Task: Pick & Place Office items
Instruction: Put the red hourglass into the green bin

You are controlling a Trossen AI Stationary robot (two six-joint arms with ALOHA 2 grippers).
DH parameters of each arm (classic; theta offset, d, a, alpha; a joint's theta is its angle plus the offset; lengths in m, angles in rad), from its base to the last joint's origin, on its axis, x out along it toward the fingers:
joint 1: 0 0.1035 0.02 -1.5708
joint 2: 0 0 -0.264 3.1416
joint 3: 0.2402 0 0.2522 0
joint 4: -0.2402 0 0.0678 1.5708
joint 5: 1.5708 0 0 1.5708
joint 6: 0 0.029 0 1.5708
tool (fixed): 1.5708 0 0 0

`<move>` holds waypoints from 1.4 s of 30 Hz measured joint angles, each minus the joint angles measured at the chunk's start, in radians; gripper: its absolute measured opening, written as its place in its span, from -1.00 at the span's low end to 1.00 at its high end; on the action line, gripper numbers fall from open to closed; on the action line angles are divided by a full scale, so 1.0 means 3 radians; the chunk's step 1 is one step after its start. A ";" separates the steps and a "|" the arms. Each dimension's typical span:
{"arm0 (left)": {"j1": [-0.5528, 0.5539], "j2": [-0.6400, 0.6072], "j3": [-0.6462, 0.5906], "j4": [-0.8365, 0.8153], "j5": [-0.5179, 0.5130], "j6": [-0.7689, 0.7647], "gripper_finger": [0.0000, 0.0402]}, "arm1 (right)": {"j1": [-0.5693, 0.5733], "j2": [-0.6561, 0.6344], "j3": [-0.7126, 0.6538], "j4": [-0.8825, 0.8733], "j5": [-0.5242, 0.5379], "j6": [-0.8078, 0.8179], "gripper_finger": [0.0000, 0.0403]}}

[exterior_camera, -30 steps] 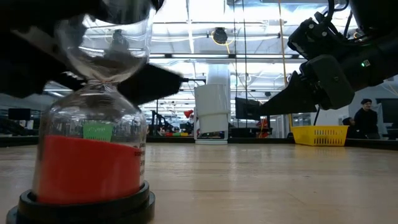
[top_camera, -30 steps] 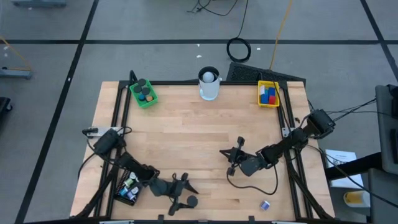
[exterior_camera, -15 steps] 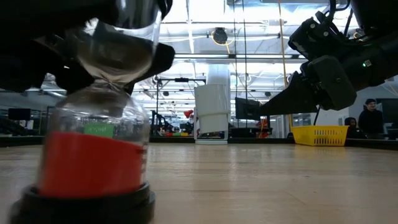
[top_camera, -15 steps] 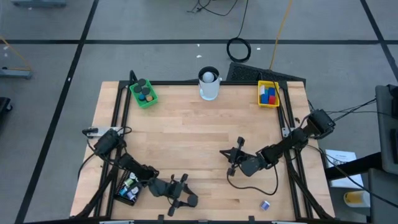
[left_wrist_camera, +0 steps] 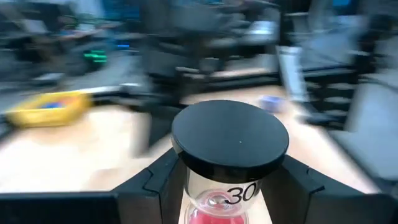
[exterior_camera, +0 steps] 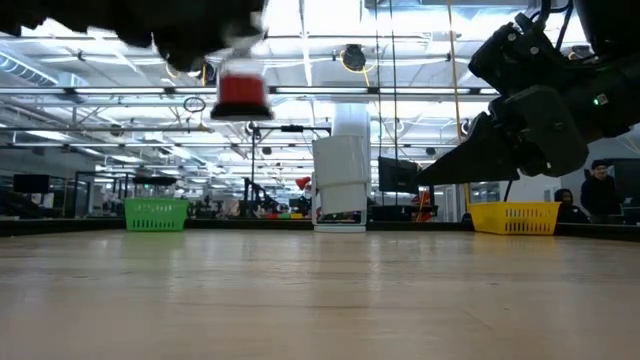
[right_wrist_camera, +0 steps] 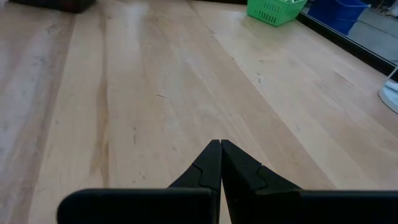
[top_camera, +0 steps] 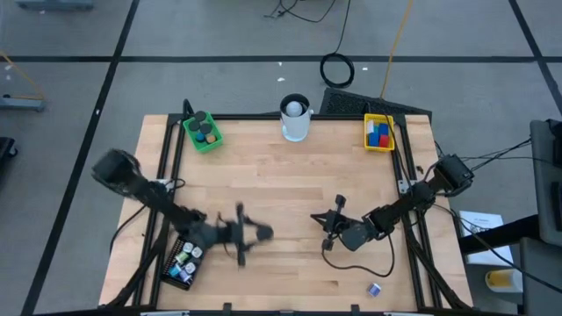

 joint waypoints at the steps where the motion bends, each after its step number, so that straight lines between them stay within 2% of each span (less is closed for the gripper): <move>1: 0.0057 -0.0192 -0.0109 -0.0076 -0.0123 0.0011 -0.13 | 0.0009 0.0000 0.0000 0.0000 0.0001 -0.0001 -1.00; 5: 0.0382 -0.0856 -0.0682 -0.0270 -0.0597 -0.0065 -0.12 | 0.0011 0.0000 0.0000 0.0000 0.0005 -0.0004 -1.00; 8: 0.0733 -0.1238 -0.1163 -0.0250 -0.0714 -0.0279 -0.12 | 0.0011 0.0000 0.0000 0.0001 0.0011 -0.0004 -1.00; 11: 0.1079 -0.1484 -0.1567 -0.0250 -0.0816 -0.0419 -0.12 | 0.0011 0.0000 0.0000 0.0001 0.0011 -0.0004 -1.00; 15: 0.1451 -0.1670 -0.1889 -0.0236 -0.1032 -0.0524 -0.11 | 0.0011 0.0000 0.0000 0.0003 0.0013 -0.0005 -1.00; 19: 0.1710 -0.1726 -0.2050 -0.0161 -0.1191 -0.0552 -0.11 | 0.0011 0.0000 0.0000 0.0003 0.0013 -0.0004 -1.00; 23: 0.1888 -0.1715 -0.2174 -0.0143 -0.1191 -0.0699 -0.11 | 0.0011 0.0000 0.0000 0.0002 0.0014 -0.0005 -1.00; 31: 0.2097 -0.1712 -0.2172 -0.0268 -0.1121 -0.0790 -0.11 | 0.0011 0.0000 0.0000 0.0002 0.0013 -0.0005 -1.00; 35: 0.2193 -0.1711 -0.2172 -0.0408 -0.0848 -0.0904 -0.11 | 0.0011 0.0000 0.0000 0.0002 0.0013 -0.0005 -1.00; 42: 0.2258 -0.1709 -0.2172 -0.0433 -0.0614 -0.0960 -0.11 | 0.0011 0.0000 0.0000 0.0003 0.0008 -0.0005 -1.00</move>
